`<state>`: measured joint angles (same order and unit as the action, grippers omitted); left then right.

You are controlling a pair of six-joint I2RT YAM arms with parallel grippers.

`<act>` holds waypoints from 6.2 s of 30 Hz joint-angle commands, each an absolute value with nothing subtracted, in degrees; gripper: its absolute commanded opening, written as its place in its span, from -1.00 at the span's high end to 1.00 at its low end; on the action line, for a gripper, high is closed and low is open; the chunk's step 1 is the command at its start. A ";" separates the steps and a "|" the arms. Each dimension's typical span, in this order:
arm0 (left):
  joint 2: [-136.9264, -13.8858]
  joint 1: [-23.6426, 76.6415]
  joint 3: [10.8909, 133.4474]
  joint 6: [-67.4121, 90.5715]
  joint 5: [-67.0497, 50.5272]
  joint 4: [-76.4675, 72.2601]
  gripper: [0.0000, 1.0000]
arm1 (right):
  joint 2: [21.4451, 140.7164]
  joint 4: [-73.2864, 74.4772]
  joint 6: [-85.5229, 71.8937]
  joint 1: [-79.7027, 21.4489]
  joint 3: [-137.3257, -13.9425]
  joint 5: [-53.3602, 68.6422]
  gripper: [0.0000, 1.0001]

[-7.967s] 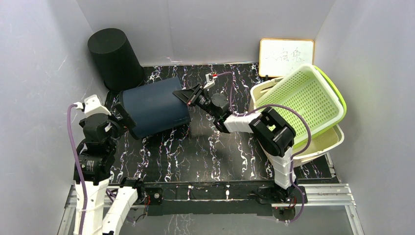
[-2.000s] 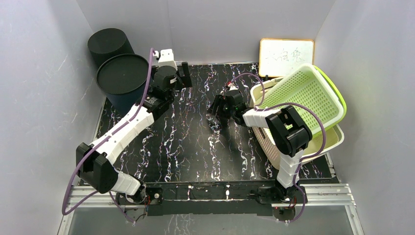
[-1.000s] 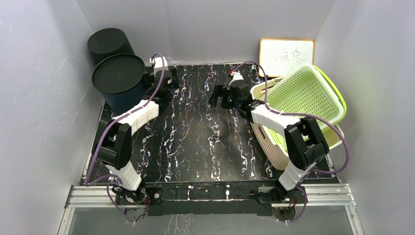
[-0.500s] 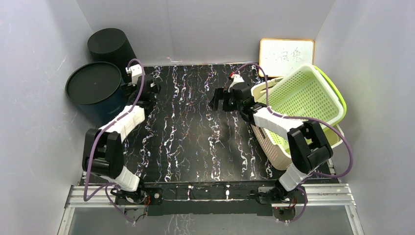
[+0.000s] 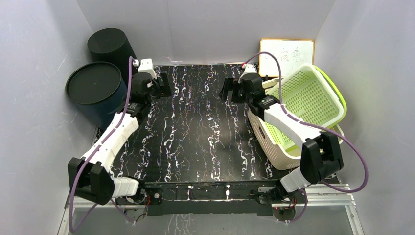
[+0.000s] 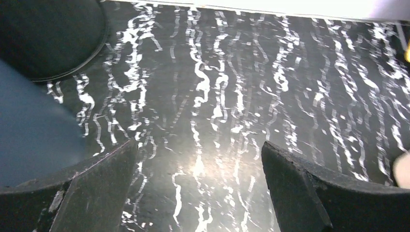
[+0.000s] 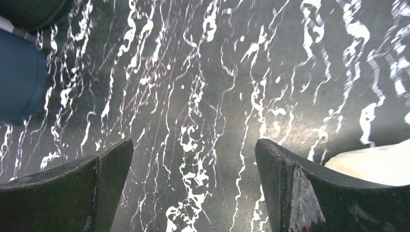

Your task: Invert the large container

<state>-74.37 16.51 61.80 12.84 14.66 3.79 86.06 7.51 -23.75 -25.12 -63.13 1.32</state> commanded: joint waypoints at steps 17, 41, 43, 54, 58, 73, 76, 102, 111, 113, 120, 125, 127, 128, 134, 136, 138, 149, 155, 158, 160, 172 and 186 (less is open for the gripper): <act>-63.15 29.02 51.80 15.13 7.63 14.24 -0.97 | 73.51 36.96 -12.29 -25.47 -82.48 -39.17 -0.96; -61.27 29.35 47.41 13.34 -0.61 8.78 -0.97 | 79.88 23.24 -20.37 -15.45 -75.42 -46.91 -0.73; -61.71 29.31 47.14 13.38 -0.62 8.56 -0.97 | 79.81 21.13 -20.40 -14.37 -74.33 -46.65 -0.70; -62.46 29.34 46.03 12.79 0.00 8.08 -0.97 | 82.48 12.80 -19.81 -9.02 -72.15 -42.27 0.04; -62.56 29.33 45.27 12.70 0.16 7.90 -0.97 | 82.70 11.77 -19.17 -8.44 -71.80 -41.62 0.46; -62.87 29.36 45.23 13.28 -0.01 7.74 -0.97 | 71.54 12.56 -16.57 -8.44 -76.24 -37.41 1.00; -62.63 29.34 45.28 13.27 -0.04 7.99 -0.97 | 70.59 13.13 -16.75 -8.44 -76.05 -37.19 0.39; -60.05 29.37 41.73 12.05 -2.24 7.99 -0.97 | 86.83 3.82 -17.55 -3.38 -73.63 -43.60 -0.32; -59.96 29.31 41.36 12.28 -1.94 7.92 -0.97 | 87.45 3.00 -16.34 -1.49 -73.87 -41.20 0.58; -60.28 29.35 41.56 12.36 -1.85 8.00 -0.97 | 86.13 3.03 -17.02 -1.49 -74.08 -40.31 1.00; -60.24 29.30 41.86 12.56 -1.68 7.92 -0.97 | 79.46 5.31 -19.29 -1.50 -76.68 -36.47 1.00; -60.22 29.43 41.45 13.30 -1.87 7.08 -0.97 | 73.95 7.28 -21.45 -1.59 -76.32 -31.05 1.00; -60.03 29.38 41.32 13.63 -2.16 7.06 -0.97 | 72.21 8.11 -22.32 -1.65 -75.82 -28.54 1.00; -59.91 29.42 41.31 13.70 -2.26 7.11 -0.97 | 71.41 8.46 -22.77 -1.63 -75.64 -26.95 1.00; -58.63 29.36 41.98 13.59 -1.33 8.16 -0.97 | 69.05 11.33 -24.83 -2.85 -78.35 -15.37 1.00; -58.54 29.39 42.58 13.37 -1.03 8.87 -0.97 | 69.04 12.32 -24.87 -3.69 -80.62 -11.33 1.00; -58.31 29.38 43.04 13.15 -0.68 9.29 -0.97 | 69.46 13.13 -24.87 -4.92 -82.86 -7.25 1.00; -57.39 29.42 44.15 12.51 1.57 11.13 -0.97 | 72.98 13.31 -22.24 -22.17 -88.21 -5.44 1.00; -57.09 29.38 47.53 12.87 2.57 14.20 -0.97 | 72.64 15.94 -21.15 -23.99 -93.66 -6.22 1.00; -56.79 29.32 47.89 13.08 2.38 14.27 -0.97 | 71.88 17.94 -20.44 -24.08 -96.28 -5.66 1.00; -56.53 29.38 47.72 13.26 2.44 14.07 -0.97 | 71.11 19.35 -19.70 -24.03 -97.79 -4.99 1.00; -57.46 29.32 67.28 13.82 11.75 27.60 -0.97 | 69.10 11.05 -25.47 -24.04 -102.01 14.20 1.00; -56.65 29.31 90.47 10.13 22.82 32.73 -0.97 | 74.37 -23.05 -49.88 -25.58 -91.73 36.76 1.00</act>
